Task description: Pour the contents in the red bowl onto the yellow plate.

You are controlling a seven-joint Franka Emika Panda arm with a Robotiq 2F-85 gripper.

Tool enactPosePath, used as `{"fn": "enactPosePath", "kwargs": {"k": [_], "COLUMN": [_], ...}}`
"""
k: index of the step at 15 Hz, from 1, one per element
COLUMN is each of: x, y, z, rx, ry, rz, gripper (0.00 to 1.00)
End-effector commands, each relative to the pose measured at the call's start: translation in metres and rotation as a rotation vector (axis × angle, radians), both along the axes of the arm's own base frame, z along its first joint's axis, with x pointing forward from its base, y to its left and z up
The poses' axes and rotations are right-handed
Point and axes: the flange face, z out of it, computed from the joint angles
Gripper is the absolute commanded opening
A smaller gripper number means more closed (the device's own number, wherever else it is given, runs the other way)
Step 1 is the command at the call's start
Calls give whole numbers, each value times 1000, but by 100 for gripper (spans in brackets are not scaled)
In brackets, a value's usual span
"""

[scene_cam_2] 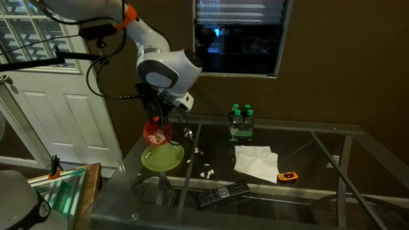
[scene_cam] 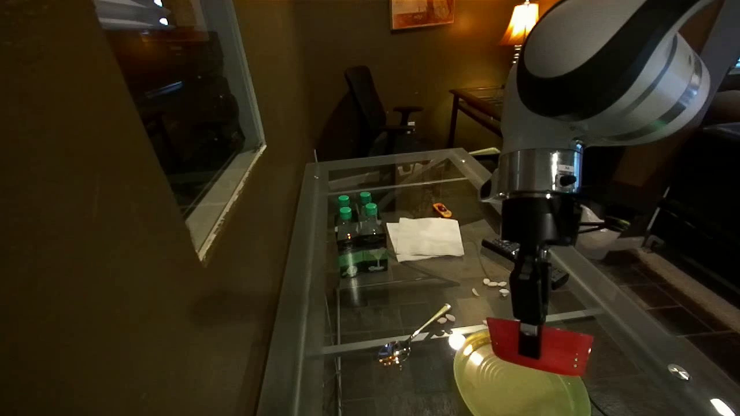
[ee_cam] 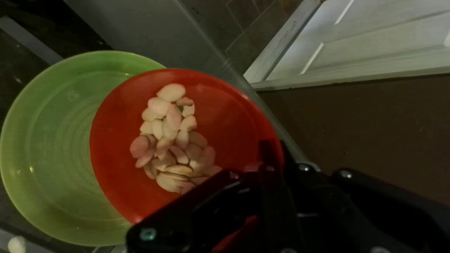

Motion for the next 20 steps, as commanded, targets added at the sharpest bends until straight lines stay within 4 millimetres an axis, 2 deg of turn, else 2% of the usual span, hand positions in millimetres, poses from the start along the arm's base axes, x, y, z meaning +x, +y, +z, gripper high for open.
{"fn": "enactPosePath", "kwargs": {"k": [1,9,16,20], "x": [2,8,30,42], "y": [-17,-44,-81,-93], "z": [-6,-26,-54,-70], "rx": [140,362,552,639], "ry": [51,187,304,344], "rz": [38,119,94,65], "gripper": [1,1,1,1]}}
